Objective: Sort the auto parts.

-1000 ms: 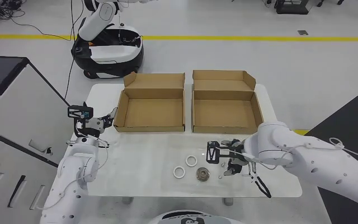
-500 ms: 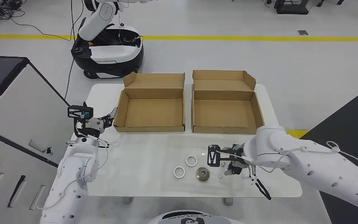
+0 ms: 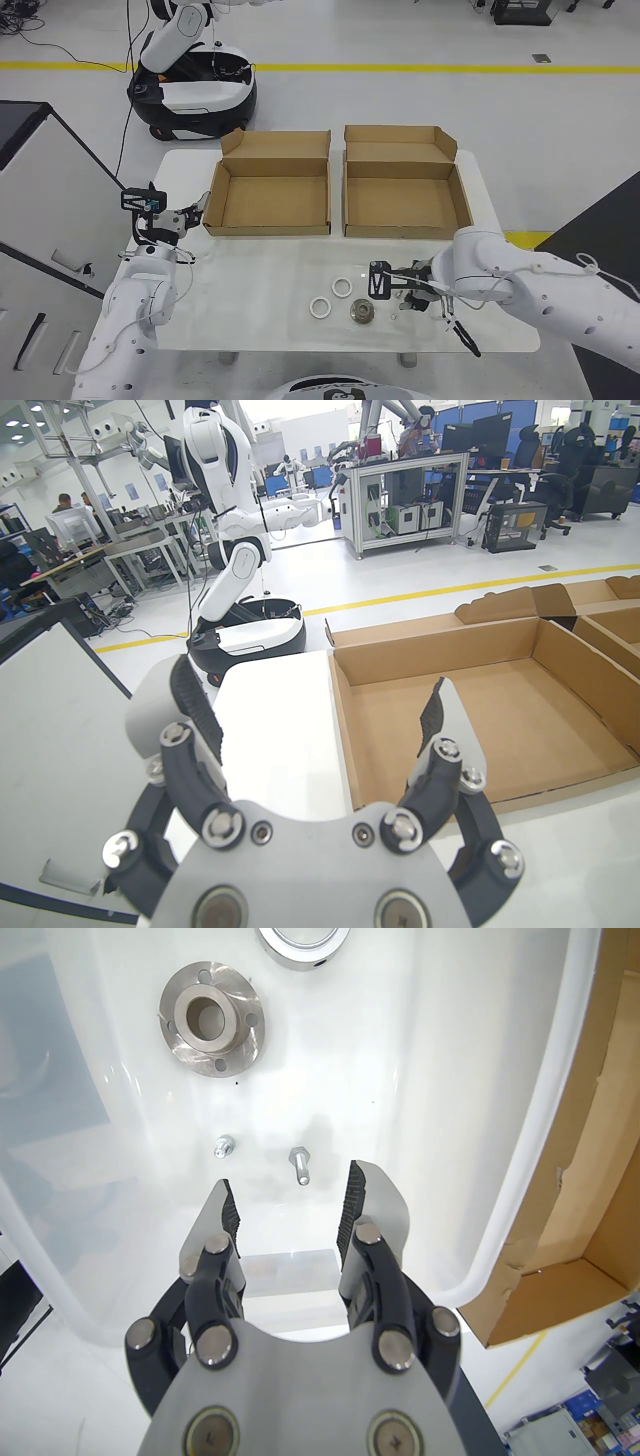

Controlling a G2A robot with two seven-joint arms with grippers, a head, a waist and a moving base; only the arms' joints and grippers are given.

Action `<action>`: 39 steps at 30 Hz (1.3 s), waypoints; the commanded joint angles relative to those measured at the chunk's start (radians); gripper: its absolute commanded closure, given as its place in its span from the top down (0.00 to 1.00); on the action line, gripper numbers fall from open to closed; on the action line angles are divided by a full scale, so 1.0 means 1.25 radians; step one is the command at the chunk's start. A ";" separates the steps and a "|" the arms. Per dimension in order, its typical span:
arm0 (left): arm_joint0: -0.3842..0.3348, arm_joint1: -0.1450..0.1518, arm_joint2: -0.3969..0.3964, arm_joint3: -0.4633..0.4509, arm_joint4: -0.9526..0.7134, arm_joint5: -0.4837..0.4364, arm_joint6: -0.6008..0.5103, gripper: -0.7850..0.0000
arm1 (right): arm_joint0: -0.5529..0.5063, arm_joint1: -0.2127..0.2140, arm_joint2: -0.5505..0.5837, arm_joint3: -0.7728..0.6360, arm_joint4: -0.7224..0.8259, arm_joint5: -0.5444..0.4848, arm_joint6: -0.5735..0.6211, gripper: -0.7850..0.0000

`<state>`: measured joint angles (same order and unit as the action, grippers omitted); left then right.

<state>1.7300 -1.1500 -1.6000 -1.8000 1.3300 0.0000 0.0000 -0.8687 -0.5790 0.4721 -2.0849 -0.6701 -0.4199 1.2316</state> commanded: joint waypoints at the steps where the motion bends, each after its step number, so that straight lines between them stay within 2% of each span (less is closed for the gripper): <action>1: 0.000 0.000 0.000 0.000 0.000 0.000 0.000 1.00 | -0.001 -0.003 -0.002 0.003 -0.007 -0.004 0.005 0.63; 9: 0.000 0.000 0.000 0.000 0.000 0.000 0.000 1.00 | 0.006 -0.017 -0.001 0.006 -0.014 -0.024 0.025 0.69; 14: 0.000 0.000 0.000 0.000 0.000 0.000 0.000 1.00 | 0.012 -0.029 -0.003 0.011 -0.008 -0.026 0.032 0.59; 16: 0.000 0.000 0.000 0.000 0.000 0.000 0.000 1.00 | 0.012 -0.033 -0.005 0.014 -0.007 -0.024 0.034 0.50; 39: 0.000 0.000 0.000 0.000 0.000 0.000 0.000 1.00 | -0.013 -0.054 0.001 0.045 -0.032 -0.020 0.037 0.48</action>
<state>1.7300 -1.1500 -1.6000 -1.8000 1.3300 0.0000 0.0000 -0.8836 -0.6462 0.4717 -2.0315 -0.7068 -0.4460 1.2794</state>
